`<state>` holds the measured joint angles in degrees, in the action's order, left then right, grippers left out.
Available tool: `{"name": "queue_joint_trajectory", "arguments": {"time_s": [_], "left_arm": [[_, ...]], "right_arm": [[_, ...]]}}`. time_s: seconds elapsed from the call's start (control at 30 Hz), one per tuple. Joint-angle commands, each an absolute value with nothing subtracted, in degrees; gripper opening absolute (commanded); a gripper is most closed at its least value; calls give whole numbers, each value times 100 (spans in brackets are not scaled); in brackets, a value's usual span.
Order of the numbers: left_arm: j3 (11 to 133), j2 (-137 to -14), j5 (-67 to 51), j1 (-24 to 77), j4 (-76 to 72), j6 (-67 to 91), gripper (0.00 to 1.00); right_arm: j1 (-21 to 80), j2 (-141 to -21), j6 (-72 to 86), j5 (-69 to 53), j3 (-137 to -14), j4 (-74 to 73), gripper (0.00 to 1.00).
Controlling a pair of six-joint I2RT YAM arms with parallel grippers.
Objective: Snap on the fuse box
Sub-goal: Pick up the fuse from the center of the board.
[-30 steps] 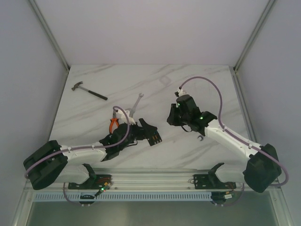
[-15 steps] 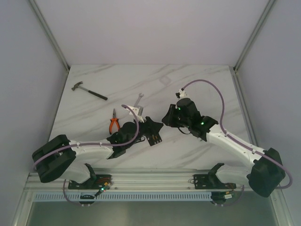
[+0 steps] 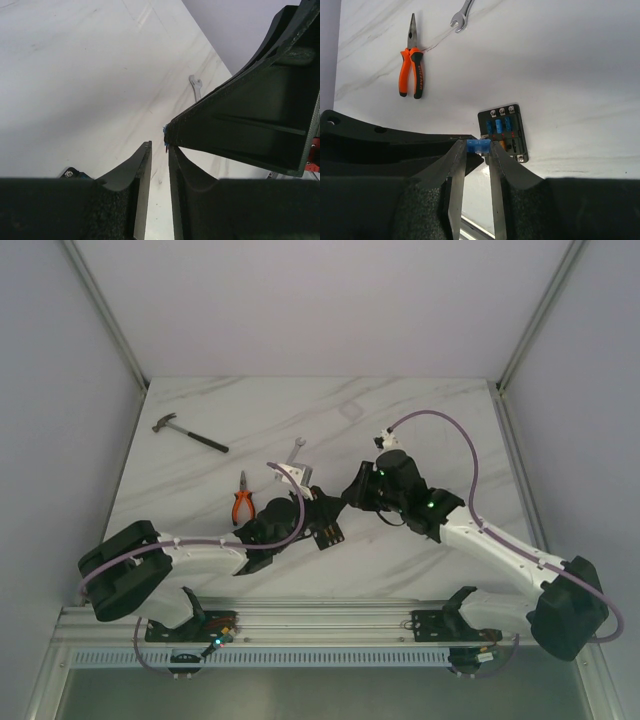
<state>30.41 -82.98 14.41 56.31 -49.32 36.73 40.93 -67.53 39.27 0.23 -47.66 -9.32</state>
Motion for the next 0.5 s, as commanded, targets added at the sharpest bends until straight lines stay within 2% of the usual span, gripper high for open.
{"name": "queue_joint_trajectory", "arguments": {"time_s": [0.0, 0.2, 0.47], "left_arm": [[3131, -8316, 1464, 5664, -5344, 3446, 29], [3121, -8286, 1412, 5680, -5396, 3380, 22], [3031, -8194, 1391, 5677, -5341, 3215, 5]], "right_arm": [[4152, -6652, 4056, -35, -4668, -735, 20], [4193, -6675, 4104, -52, -4636, -673, 20], [4210, -6609, 4052, -109, -4507, -482, 23]]}}
